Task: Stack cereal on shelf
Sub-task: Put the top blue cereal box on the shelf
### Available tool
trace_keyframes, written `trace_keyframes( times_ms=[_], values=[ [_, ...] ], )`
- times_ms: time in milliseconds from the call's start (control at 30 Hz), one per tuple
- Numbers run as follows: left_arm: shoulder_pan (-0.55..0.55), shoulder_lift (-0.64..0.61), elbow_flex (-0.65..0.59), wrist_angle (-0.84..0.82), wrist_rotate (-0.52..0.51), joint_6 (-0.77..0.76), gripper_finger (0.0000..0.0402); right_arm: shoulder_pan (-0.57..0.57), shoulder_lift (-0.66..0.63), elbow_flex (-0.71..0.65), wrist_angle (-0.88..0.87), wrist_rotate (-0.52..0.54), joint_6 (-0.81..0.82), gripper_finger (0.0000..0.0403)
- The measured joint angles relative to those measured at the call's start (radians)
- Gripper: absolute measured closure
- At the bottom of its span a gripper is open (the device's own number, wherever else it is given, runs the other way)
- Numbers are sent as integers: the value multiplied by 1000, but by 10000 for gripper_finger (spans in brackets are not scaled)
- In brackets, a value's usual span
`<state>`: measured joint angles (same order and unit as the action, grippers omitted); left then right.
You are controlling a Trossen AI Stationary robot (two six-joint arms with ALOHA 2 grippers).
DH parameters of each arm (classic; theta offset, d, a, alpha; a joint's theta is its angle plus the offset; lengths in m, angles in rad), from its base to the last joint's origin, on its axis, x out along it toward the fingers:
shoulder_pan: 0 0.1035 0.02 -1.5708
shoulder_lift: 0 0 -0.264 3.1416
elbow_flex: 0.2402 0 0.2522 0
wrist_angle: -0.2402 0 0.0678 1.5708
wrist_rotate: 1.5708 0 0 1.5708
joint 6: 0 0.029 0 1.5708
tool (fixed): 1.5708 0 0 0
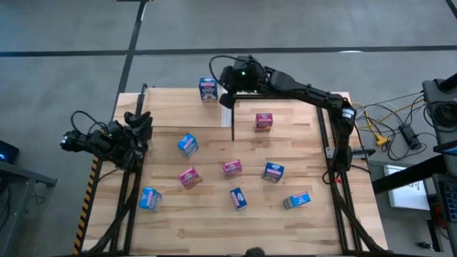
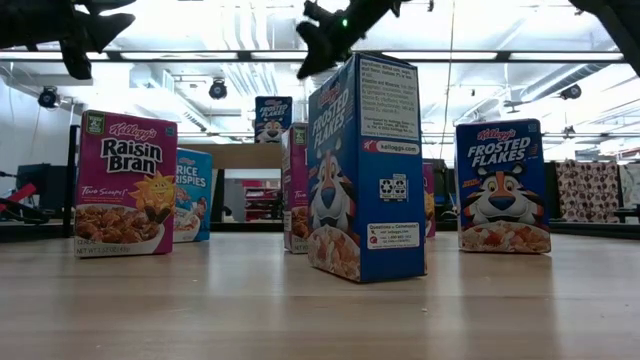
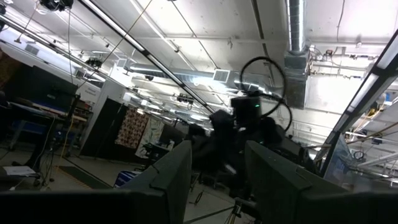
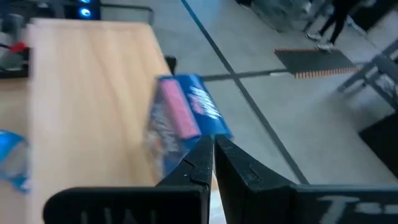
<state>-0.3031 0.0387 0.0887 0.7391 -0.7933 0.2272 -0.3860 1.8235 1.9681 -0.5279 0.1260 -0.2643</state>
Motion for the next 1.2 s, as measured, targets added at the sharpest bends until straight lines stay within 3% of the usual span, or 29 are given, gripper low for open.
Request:
trace_keyframes(
  times_ms=[233, 567, 700, 833, 1200],
  values=[
    [0, 0, 0, 0, 0, 0, 267, 75, 24, -35, 46, -134, -25, 394],
    [0, 0, 0, -2, 0, 0, 267, 118, 96, -171, 238, -123, -58, 394],
    [0, 0, 0, -1, 0, 0, 267, 122, 111, -211, 305, -70, -58, 394],
    [0, 0, 0, 0, 0, 0, 267, 124, 128, -222, 339, -18, -61, 394],
    [0, 0, 0, 0, 0, 0, 267, 125, 188, -222, 455, -10, -68, 394]
  ],
)
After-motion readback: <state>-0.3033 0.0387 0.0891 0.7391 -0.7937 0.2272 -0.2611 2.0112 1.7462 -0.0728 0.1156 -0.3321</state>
